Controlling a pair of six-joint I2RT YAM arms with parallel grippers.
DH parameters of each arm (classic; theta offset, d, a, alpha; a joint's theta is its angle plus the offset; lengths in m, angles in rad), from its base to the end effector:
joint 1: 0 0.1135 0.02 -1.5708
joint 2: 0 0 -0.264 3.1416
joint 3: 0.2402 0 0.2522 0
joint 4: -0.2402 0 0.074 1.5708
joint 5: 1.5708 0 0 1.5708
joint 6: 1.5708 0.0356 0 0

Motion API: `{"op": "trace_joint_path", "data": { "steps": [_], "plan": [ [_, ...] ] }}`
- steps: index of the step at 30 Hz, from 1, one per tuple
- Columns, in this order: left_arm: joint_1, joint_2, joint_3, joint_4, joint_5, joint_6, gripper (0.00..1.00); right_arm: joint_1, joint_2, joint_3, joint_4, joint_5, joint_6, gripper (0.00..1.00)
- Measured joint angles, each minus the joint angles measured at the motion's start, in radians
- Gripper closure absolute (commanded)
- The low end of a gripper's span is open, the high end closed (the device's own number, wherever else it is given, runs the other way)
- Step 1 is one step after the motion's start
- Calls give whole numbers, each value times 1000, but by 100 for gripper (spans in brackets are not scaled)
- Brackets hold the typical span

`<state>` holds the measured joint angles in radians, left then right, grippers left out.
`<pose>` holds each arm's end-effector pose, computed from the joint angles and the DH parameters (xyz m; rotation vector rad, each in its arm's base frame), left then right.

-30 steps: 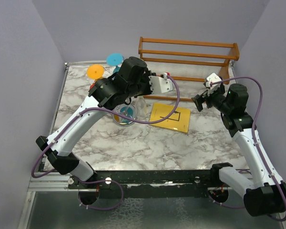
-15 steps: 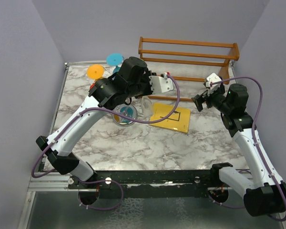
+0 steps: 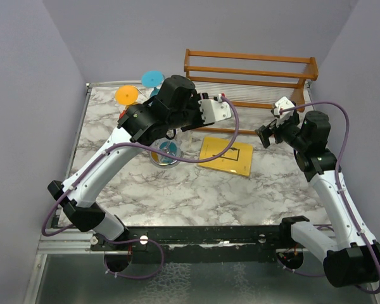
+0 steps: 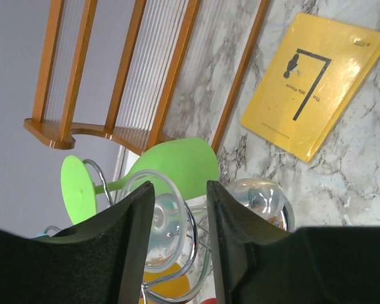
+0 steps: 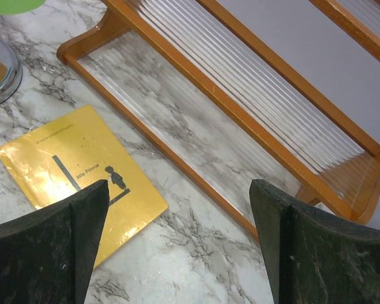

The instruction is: Place the wine glass upside down on the wine glass rack

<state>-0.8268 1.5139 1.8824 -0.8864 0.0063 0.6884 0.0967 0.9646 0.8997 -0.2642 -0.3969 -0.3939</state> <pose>0.2078 -0.2261 0.4670 1.4390 1.5157 -0.0906 0.2167 0.0348 0.3399 -0.7104 1.7374 0.1728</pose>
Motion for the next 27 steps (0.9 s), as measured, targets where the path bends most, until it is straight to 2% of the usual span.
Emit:
{"op": "trace_joint_path", "data": {
  "steps": [14, 18, 22, 27],
  "plan": [
    [0, -24, 0, 45, 119, -109, 36, 0, -48, 112, -121, 149, 4, 9],
    [0, -51, 0, 52, 135, -132, 26, -13, -61, 149, -181, 238, 20, 9],
    [0, -79, 0, 74, 134, -156, 18, -127, -79, 174, -262, 287, 50, 9],
    [0, -111, -3, 114, 92, -190, 16, -306, -117, 203, -373, 302, 85, 10]
  ]
}}
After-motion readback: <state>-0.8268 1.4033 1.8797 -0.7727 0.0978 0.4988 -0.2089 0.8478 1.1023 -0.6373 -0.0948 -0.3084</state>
